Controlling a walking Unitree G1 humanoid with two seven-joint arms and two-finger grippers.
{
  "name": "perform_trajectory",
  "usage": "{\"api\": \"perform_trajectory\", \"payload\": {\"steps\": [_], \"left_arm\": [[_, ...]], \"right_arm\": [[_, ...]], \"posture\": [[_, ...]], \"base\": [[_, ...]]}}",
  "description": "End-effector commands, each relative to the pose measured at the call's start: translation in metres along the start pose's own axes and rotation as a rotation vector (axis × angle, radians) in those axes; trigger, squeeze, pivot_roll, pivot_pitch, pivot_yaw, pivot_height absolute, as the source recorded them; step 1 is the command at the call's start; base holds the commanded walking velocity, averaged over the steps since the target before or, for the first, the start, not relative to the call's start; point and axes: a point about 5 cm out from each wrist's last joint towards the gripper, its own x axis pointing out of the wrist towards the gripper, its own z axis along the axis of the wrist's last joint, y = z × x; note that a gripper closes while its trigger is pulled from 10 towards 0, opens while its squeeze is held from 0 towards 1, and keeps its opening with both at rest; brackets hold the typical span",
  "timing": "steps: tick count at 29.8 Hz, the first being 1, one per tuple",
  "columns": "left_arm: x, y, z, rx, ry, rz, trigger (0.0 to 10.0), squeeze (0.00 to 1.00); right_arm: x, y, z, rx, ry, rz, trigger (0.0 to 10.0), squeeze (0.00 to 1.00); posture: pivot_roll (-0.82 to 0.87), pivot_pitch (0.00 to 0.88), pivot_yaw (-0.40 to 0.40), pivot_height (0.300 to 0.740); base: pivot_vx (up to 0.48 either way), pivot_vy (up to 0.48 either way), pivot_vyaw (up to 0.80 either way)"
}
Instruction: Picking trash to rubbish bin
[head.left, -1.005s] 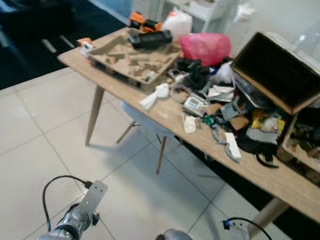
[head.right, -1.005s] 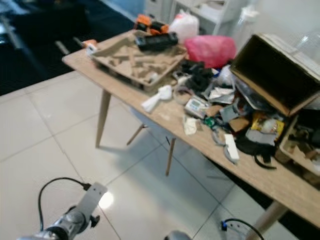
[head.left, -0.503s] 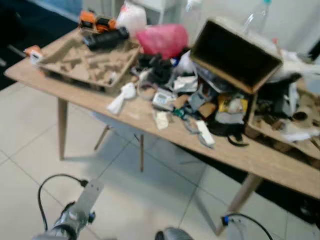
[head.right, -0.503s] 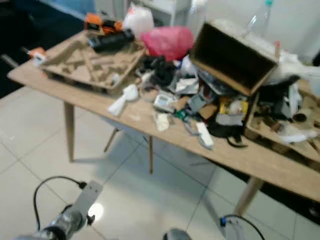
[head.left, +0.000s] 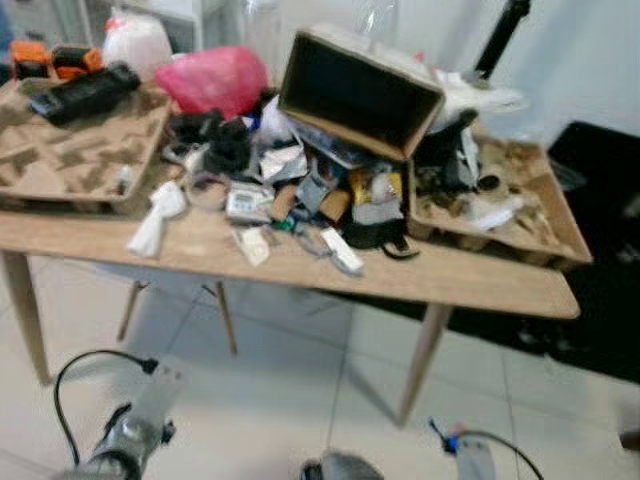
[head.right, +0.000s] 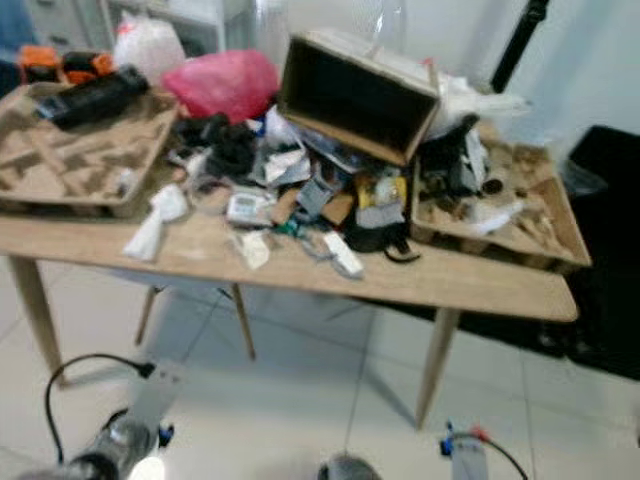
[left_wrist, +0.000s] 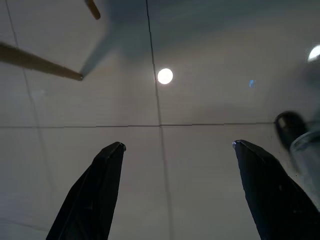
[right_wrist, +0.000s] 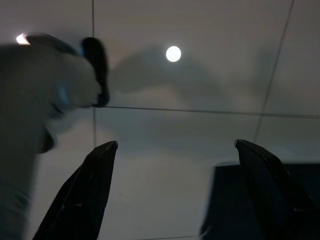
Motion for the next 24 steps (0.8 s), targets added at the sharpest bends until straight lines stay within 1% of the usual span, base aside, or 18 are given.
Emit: {"api": "perform_trajectory", "payload": {"steps": [1,2,3,5,7,10,12,13,14,15,16,19,20,21,22,24], "left_arm": [[0.000,-0.002,0.003,-0.023,-0.006,0.001,10.0,0.00],[0.000,-0.001,0.003,-0.050,-0.004,0.012,10.0,0.00],[0.000,-0.001,0.003,-0.050,-0.004,0.012,10.0,0.00],[0.000,0.002,0.003,-0.088,-0.001,0.030,10.0,0.00],[0.000,0.003,0.002,-0.105,0.001,0.040,10.0,0.00],[0.000,0.017,0.000,-0.226,0.012,0.118,10.0,0.00],[-0.001,0.026,-0.002,-0.291,0.017,0.164,10.0,0.00],[-0.001,0.026,-0.002,-0.291,0.017,0.164,10.0,0.00],[-0.002,0.036,-0.005,-0.352,0.021,0.212,10.0,0.00],[-0.003,0.042,-0.007,-0.394,0.024,0.246,10.0,0.00],[-0.003,0.042,-0.007,-0.394,0.024,0.246,10.0,0.00],[-0.010,0.076,-0.014,-0.596,0.023,0.411,10.0,0.00],[-0.014,0.091,-0.017,-0.673,0.019,0.479,10.0,0.00],[-0.017,0.102,-0.019,-0.729,0.012,0.529,10.0,0.00],[-0.017,0.102,-0.019,-0.729,0.012,0.529,10.0,0.00],[-0.025,0.124,-0.021,-0.806,-0.013,0.610,10.0,0.00]], "right_arm": [[-0.001,-0.006,-0.006,-0.009,0.017,-0.014,10.0,0.00],[-0.001,-0.007,-0.004,0.010,0.003,-0.018,10.0,0.00],[-0.001,-0.007,-0.004,0.010,0.003,-0.018,10.0,0.00],[-0.001,-0.008,-0.003,0.014,-0.007,-0.023,10.0,0.00],[-0.001,-0.008,-0.002,0.012,-0.009,-0.024,10.0,0.00],[-0.001,-0.008,-0.002,0.026,-0.021,-0.029,10.0,0.00],[-0.001,-0.008,-0.001,0.031,-0.030,-0.033,10.0,0.00],[-0.001,-0.008,-0.001,0.031,-0.030,-0.033,10.0,0.00],[-0.001,-0.011,0.004,0.046,-0.048,-0.042,10.0,0.00],[-0.001,-0.012,0.007,0.058,-0.061,-0.048,10.0,0.00],[-0.001,-0.012,0.007,0.058,-0.061,-0.048,10.0,0.00],[-0.003,-0.027,0.029,0.123,-0.147,-0.090,10.0,0.00],[-0.005,-0.036,0.038,0.148,-0.179,-0.121,10.0,0.00],[-0.007,-0.045,0.044,0.171,-0.199,-0.153,10.0,0.00],[-0.007,-0.045,0.044,0.171,-0.199,-0.153,10.0,0.00],[-0.011,-0.062,0.051,0.203,-0.223,-0.216,10.0,0.00]], "posture": [[0.10,0.075,-0.036,0.740],[0.10,0.075,-0.036,0.740],[0.10,0.075,-0.036,0.740],[0.10,0.075,-0.036,0.740],[0.10,0.075,-0.036,0.740],[0.10,0.079,-0.038,0.740],[0.10,0.079,-0.038,0.740],[0.10,0.079,-0.038,0.740],[0.10,0.079,-0.038,0.740],[0.10,0.079,-0.038,0.740],[0.10,0.079,-0.038,0.740],[0.11,0.088,-0.037,0.740],[0.11,0.093,-0.042,0.740],[0.11,0.093,-0.042,0.740],[0.11,0.093,-0.042,0.740],[0.11,0.093,-0.042,0.740]], "base": [[0.000,0.000,-0.79],[0.000,0.000,-0.69],[0.000,0.000,-0.69],[0.000,0.000,0.00],[0.000,0.000,0.00],[0.000,0.000,0.00],[0.000,0.000,0.00],[0.000,0.000,0.00],[0.000,0.000,0.00],[0.000,0.000,0.00],[0.000,0.000,0.00],[0.000,0.000,0.00],[0.000,0.000,0.00],[0.000,0.000,0.00],[0.000,0.000,0.00],[0.000,0.000,0.00]]}}
